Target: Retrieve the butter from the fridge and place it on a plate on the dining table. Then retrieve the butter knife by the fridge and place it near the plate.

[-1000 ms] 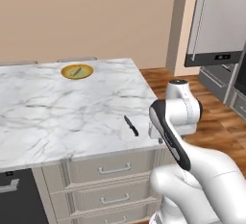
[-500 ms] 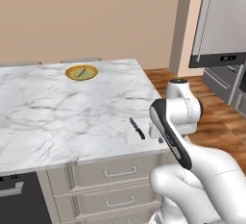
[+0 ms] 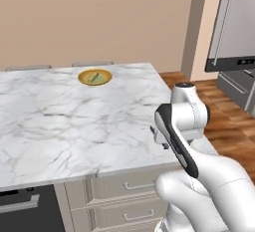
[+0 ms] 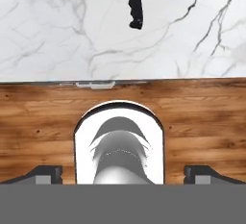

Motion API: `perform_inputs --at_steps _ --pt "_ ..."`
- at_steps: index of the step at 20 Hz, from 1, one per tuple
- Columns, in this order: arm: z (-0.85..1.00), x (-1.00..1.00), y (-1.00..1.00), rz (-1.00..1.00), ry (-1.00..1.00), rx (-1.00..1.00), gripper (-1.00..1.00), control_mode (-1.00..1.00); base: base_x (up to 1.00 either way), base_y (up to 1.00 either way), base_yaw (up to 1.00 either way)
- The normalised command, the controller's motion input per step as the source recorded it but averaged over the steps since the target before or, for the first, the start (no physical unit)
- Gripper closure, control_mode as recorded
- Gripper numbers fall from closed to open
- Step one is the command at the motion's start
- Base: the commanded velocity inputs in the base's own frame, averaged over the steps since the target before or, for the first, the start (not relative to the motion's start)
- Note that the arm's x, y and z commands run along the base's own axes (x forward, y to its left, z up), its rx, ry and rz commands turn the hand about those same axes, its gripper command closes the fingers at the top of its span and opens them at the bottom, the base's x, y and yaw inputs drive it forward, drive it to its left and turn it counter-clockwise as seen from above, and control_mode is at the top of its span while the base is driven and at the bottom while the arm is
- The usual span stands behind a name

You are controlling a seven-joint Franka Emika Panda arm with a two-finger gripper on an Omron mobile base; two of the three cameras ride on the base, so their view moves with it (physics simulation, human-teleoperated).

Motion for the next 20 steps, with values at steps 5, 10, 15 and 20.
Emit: perform_inputs --at_steps 5,10,15,20 --pt "0.00 0.00 0.00 0.00 0.00 0.00 -1.00 1.00 0.43 -0.03 -0.06" --pt "0.00 0.00 0.00 0.00 0.00 0.00 -1.00 1.00 0.07 0.00 -0.01" --pt "0.00 0.00 0.00 0.00 0.00 0.00 -1.00 1.00 0.00 0.00 0.00" --pt "-0.03 0.12 0.00 0.00 -0.03 0.00 -1.00 -1.00 0.03 0.00 0.00"
